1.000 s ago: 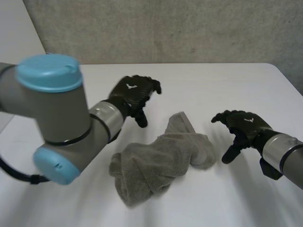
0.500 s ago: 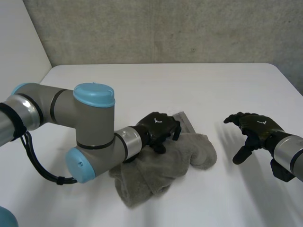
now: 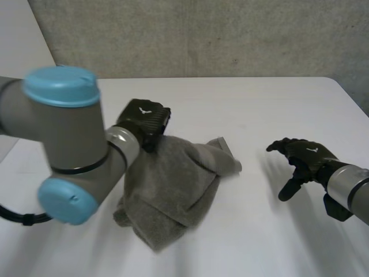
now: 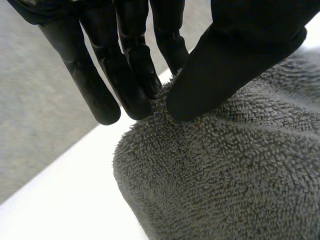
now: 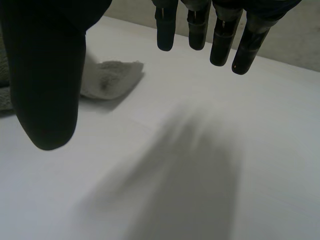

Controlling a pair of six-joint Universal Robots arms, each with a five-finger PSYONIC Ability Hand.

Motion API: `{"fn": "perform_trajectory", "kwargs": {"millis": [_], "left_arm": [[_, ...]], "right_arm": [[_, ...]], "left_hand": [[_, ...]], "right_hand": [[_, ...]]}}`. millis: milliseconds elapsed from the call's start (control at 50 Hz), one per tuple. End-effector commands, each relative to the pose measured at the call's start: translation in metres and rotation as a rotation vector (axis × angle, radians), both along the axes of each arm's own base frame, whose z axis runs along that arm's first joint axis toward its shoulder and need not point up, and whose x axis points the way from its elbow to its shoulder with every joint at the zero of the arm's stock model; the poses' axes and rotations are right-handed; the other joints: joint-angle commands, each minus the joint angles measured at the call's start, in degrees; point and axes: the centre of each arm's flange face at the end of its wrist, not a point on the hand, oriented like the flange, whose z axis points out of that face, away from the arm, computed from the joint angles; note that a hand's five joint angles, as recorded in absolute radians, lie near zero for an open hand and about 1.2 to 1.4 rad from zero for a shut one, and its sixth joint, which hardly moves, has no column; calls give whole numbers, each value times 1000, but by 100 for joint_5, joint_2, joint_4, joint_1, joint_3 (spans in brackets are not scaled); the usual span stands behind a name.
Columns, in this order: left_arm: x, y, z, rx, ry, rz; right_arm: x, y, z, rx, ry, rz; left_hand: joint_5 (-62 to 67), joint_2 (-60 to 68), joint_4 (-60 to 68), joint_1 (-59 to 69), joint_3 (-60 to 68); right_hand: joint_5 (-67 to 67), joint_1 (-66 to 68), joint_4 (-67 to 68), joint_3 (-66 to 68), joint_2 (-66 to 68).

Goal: Fold the towel.

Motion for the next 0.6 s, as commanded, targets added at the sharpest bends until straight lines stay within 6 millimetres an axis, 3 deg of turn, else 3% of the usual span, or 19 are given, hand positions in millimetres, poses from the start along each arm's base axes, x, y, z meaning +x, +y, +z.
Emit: {"fn": "perform_trajectory", "kwargs": {"millis": [20, 120, 160, 180, 220, 280, 400, 440, 460, 480, 500, 520, 560, 600], "left_arm": [[25, 32, 22, -30, 13, 1], [39, 52, 32, -50, 22, 1], [48, 62, 39, -75, 40, 7], [48, 62, 39, -75, 40, 7], [51, 66, 42, -88, 49, 7], [56, 73, 45, -108, 62, 9], [60, 76, 44, -115, 65, 13], [62, 73, 44, -117, 65, 27], [65, 67, 44, -119, 65, 48], [69, 61, 45, -122, 65, 70], [69, 61, 45, -122, 65, 70], [73, 54, 46, -126, 68, 93], [76, 50, 46, -128, 70, 107], [78, 47, 47, -130, 70, 116]], "right_arm": [[37, 2, 0, 39, -106, 111], [63, -8, -7, 69, -164, 167], [89, -10, -13, 65, -168, 227], [89, -10, -13, 65, -167, 228], [109, -12, -24, 71, -165, 273], [124, -16, -35, 77, -166, 301], [147, -1, -48, 121, -170, 359], [154, 5, -52, 135, -164, 363], [154, 5, -52, 135, -164, 363], [153, 3, -49, 116, -161, 343], [153, 3, -49, 116, -161, 343], [152, 0, -45, 96, -152, 318], [150, -3, -39, 67, -138, 289], [143, -7, -22, 16, -135, 246]], "left_hand": [[1118, 1043, 1038, 1294, 1044], [1118, 1043, 1038, 1294, 1044], [1118, 1043, 1038, 1294, 1044], [1118, 1043, 1038, 1294, 1044], [1118, 1043, 1038, 1294, 1044], [1118, 1043, 1038, 1294, 1044], [1118, 1043, 1038, 1294, 1044], [1118, 1043, 1038, 1294, 1044], [1118, 1043, 1038, 1294, 1044], [1118, 1043, 1038, 1294, 1044], [1118, 1043, 1038, 1294, 1044], [1118, 1043, 1038, 1294, 1044], [1118, 1043, 1038, 1294, 1044], [1118, 1043, 1038, 1294, 1044]], "right_hand": [[-310, -193, -333, -230, -265], [-310, -193, -333, -230, -265], [-310, -193, -333, -230, -265], [-310, -193, -333, -230, -265], [-310, -193, -333, -230, -265], [-310, -193, -333, -230, -265], [-310, -193, -333, -230, -265], [2138, 2255, 2115, 2218, 2183], [2154, 2272, 2132, 2234, 2199], [4336, 4453, 4313, 4416, 4381], [4358, 4475, 4335, 4438, 4403], [6667, 6784, 6644, 6747, 6712], [6690, 6807, 6667, 6770, 6735], [6690, 6807, 6667, 6770, 6735]]}}
